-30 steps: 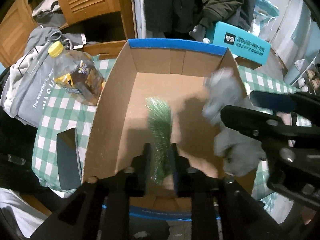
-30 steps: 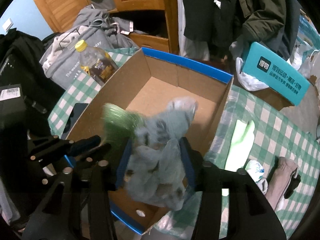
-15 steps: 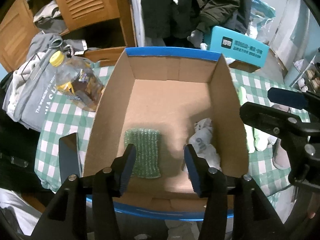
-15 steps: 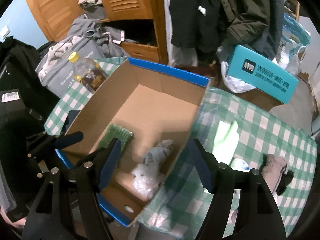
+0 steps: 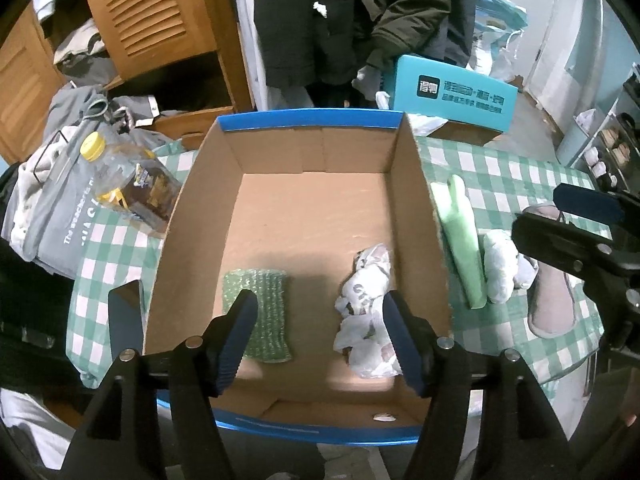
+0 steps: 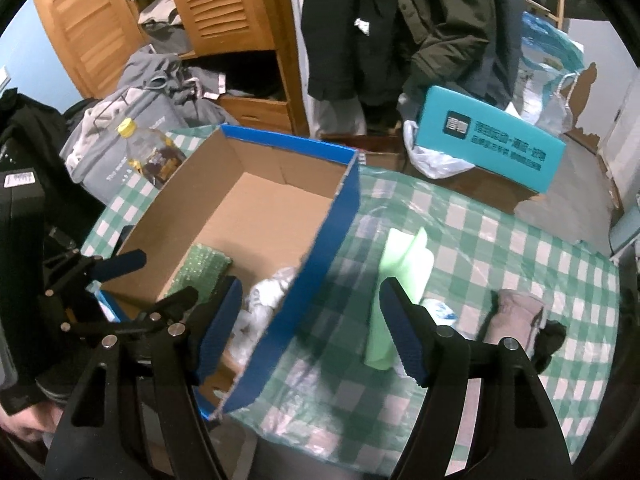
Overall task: Organize soft objects
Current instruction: 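Withdraw both open tools from the box back over the table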
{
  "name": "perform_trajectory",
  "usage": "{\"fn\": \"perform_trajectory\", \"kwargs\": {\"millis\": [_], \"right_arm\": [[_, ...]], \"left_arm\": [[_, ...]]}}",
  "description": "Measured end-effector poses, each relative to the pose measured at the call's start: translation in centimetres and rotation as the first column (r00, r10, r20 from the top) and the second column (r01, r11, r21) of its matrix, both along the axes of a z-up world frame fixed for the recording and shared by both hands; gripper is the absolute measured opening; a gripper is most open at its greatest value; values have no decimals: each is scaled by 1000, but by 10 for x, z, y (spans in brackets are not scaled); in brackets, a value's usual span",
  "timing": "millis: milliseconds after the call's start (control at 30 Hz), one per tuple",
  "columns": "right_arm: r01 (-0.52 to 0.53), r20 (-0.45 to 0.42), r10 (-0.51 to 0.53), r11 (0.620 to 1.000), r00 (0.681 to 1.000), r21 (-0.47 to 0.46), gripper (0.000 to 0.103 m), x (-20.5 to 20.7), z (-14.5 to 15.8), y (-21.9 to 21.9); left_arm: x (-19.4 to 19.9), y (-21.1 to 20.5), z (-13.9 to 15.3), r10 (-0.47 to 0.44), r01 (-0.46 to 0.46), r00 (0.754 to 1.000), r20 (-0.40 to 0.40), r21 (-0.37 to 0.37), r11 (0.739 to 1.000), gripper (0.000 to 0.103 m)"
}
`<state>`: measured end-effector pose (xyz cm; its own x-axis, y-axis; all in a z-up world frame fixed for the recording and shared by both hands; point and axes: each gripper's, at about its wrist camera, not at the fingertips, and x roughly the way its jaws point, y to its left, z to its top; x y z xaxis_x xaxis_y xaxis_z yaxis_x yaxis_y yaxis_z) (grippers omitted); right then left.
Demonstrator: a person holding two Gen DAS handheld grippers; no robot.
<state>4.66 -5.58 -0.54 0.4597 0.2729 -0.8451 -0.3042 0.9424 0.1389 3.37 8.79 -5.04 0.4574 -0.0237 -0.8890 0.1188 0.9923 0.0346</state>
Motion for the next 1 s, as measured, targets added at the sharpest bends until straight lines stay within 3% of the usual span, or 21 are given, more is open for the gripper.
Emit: {"fn": "perform_trajectory", "kwargs": {"millis": [533, 1000], "right_arm": [[104, 27, -103, 994, 994, -18, 77, -20, 2, -73], [213, -2, -213, 977, 977, -16, 77, -36, -16, -141]], "left_arm": [[-1, -52, 11, -72, 72, 997, 22, 4, 997, 74], [-3, -104, 8, -148, 148, 989, -2, 0, 989, 77]]}}
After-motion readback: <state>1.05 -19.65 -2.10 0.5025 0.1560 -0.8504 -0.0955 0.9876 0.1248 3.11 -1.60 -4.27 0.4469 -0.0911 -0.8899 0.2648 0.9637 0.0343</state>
